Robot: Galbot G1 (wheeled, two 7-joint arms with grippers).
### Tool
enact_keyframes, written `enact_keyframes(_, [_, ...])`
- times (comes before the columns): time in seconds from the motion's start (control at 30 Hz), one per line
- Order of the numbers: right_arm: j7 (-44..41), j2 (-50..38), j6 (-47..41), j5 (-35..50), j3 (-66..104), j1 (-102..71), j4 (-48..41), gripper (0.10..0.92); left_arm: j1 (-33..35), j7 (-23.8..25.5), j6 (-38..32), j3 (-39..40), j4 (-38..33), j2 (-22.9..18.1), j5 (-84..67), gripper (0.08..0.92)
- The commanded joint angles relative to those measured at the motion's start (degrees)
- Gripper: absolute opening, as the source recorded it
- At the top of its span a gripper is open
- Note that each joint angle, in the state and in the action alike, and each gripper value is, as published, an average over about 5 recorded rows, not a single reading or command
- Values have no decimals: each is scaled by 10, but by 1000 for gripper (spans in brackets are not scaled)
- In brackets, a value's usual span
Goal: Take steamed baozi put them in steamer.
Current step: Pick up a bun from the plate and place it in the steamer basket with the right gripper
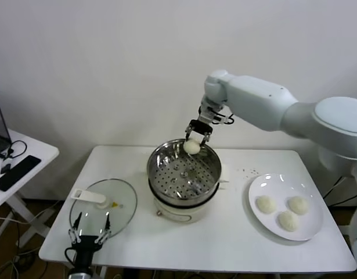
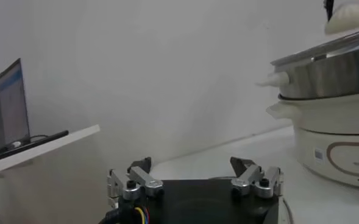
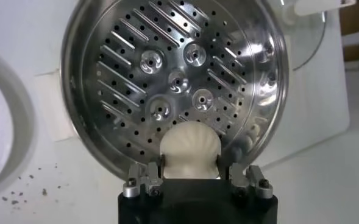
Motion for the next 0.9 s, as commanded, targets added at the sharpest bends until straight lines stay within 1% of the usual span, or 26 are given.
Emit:
enact_keyframes(0.03, [-6, 55, 53, -38, 29, -46, -103, 585, -1, 0, -3, 0, 3, 0, 0, 823])
enact_keyframes(0.33, [-15, 78, 71, -49, 53, -62, -140, 585, -1, 0, -4, -1, 5, 0, 0, 823])
enact_keyframes(0.9, [-24, 86, 77, -51, 63, -71, -150, 597, -2, 0, -8, -1, 11, 2, 2, 823])
